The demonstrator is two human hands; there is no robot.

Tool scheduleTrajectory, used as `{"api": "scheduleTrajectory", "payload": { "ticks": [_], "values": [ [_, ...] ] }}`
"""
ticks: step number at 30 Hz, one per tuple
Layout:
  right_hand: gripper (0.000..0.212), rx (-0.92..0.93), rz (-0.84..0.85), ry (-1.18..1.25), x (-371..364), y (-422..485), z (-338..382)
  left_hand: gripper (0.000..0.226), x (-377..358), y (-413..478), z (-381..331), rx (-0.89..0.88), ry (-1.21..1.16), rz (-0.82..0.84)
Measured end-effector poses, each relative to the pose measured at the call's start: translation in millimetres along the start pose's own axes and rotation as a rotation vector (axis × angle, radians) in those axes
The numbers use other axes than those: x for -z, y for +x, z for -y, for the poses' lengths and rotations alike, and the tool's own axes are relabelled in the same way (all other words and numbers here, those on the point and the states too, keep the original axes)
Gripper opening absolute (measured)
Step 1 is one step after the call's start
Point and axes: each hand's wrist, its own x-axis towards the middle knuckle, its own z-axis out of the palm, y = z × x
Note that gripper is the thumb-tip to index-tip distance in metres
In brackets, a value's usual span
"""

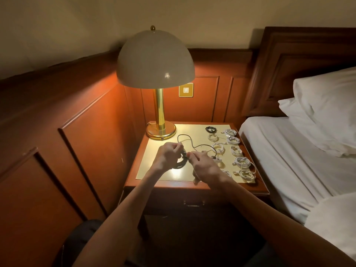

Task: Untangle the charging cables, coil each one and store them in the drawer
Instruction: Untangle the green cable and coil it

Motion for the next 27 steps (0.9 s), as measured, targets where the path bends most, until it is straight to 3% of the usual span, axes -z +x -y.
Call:
{"api": "scheduleTrajectory", "payload": {
  "ticks": [3,5,10,13,15,17,21,25,27],
  "values": [
    [0.033,-0.159,0.111,0.373,-5.0,-9.5,1.6,0.042,2.2,0.1,-1.0,0.020,-0.019,0.015],
    [0.027,-0.197,0.157,0.438,-2.0,-15.2,1.9,0.043,-0.7,-1.5,-4.0,0.014,-0.008,0.007],
    [0.029,-0.288,0.171,-0.195,5.7,-14.7,2.2,0.036,-17.7,-1.7,-3.5,0.053,0.117,0.072],
    [0.032,-0.180,0.065,-0.502,-5.5,-4.2,1.3,0.036,-24.7,3.0,-8.4,0.073,0.163,0.044],
    [0.037,-0.079,-0.038,-0.590,-11.4,2.0,-5.5,0.038,-25.7,11.5,-8.6,0.127,0.165,0.053],
    [0.035,-0.034,-0.032,-0.623,-13.3,4.7,-10.6,0.037,-23.9,21.3,-5.8,0.240,0.108,0.092],
    [0.036,-0.048,0.027,-0.416,-17.1,8.4,-5.7,0.036,-21.2,34.7,-0.4,0.348,0.022,0.022],
    [0.033,-0.144,0.025,-0.170,-21.2,13.6,-5.0,0.040,-23.1,40.9,3.2,0.264,0.122,-0.015],
    [0.032,-0.227,0.006,0.073,-24.9,11.6,-3.6,0.043,-24.3,44.6,6.7,0.227,0.102,-0.023]
  ]
}}
